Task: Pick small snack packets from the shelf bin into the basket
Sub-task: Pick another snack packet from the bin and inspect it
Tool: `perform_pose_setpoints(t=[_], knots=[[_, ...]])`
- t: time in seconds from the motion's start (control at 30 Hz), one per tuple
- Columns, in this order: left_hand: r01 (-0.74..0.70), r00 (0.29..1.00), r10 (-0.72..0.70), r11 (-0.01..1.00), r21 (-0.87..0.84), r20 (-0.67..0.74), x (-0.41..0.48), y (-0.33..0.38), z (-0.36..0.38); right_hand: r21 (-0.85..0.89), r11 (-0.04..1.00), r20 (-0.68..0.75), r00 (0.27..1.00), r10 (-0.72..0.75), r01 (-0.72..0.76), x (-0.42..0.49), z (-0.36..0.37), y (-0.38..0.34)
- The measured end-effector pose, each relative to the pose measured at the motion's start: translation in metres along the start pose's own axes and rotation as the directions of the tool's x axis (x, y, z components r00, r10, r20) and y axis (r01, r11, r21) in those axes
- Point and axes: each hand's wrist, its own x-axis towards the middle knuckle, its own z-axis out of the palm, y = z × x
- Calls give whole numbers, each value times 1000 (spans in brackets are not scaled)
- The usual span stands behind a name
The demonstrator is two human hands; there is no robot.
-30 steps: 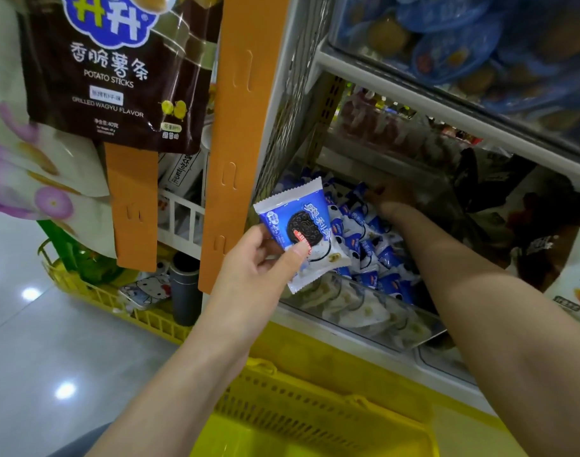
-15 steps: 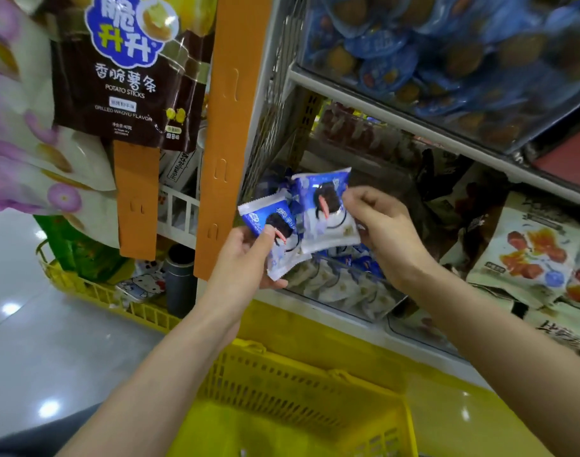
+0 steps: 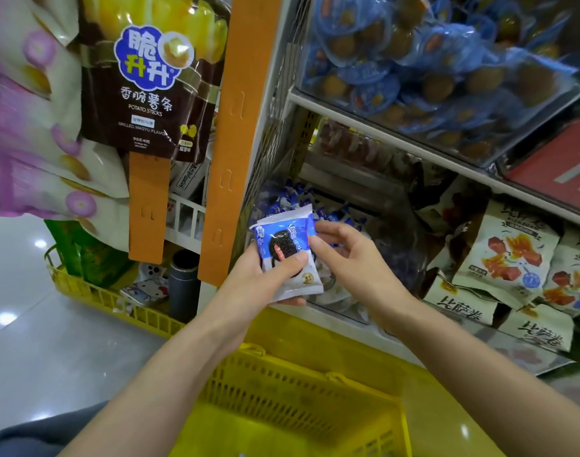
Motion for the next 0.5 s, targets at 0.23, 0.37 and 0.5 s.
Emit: perform_pose_setpoints(t=[0.23,0.37,0.5], knots=[[-30,1000,29,997,74,10,7,9,-6,97,993,132,990,55,-68,13,-10,3],[-3,988,19,995,101,-151,12,7,-11,180,976,-187,969,159,-125,57,-16,14],[23,981,0,993,118,-196,15,11,-17,107,989,-454,880,141,-103,119,-25,32]])
